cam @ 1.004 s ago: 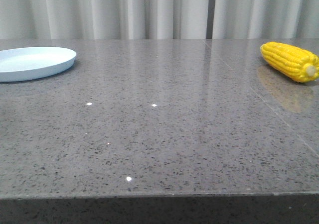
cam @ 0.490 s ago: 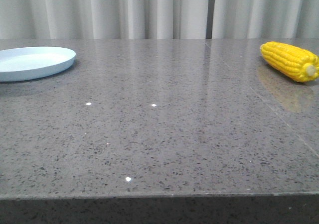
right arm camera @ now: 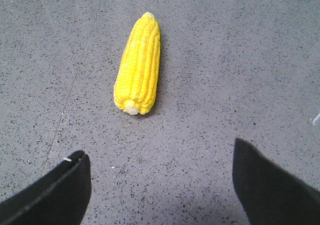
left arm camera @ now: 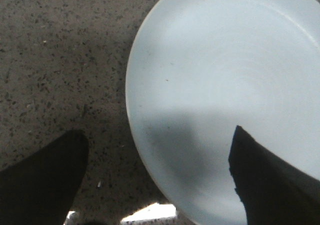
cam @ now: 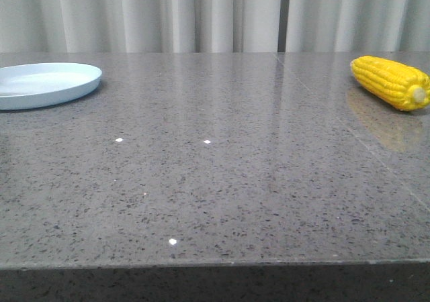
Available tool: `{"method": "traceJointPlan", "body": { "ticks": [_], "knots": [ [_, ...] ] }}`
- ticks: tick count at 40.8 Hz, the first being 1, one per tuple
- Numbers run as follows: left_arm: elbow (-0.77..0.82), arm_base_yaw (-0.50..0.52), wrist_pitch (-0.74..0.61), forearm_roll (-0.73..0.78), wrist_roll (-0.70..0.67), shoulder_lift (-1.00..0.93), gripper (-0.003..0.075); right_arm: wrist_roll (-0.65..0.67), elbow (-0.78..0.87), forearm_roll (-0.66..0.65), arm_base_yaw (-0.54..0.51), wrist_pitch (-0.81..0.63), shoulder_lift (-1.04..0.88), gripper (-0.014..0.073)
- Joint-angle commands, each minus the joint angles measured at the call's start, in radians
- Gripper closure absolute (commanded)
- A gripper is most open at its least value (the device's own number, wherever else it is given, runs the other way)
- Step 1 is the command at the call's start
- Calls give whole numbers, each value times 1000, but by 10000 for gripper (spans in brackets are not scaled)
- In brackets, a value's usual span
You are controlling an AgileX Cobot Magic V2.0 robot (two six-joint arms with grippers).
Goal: Place corn on plate with both arms
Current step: 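Grip the rim of the blue plate with the left gripper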
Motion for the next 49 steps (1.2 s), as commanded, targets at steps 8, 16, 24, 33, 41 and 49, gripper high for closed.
{"method": "traceJointPlan", "body": {
  "ticks": [8,16,24,33,41,49],
  "knots": [
    [-64,-42,-94,7,5,15,156,-6,-33,-9,-7,-68,2,-8],
    [-64,-68,-163,65,5,17,156,-6,-33,-9,-7,-68,2,-8],
    [-64,-68,-176,68,5,17,185,-6,-33,-9,-7,-68,2,-8],
    [-64,-68,-157,79,5,19,293,-6,-33,-9,-7,-68,2,-8],
    [-66,-68,-108,74,5,63,303,-6,-33,-9,-7,-68,2,-8],
    [-66,-68,-105,45,3,74,364,-6,-33,-9,-7,-68,2,-8]
  ]
}}
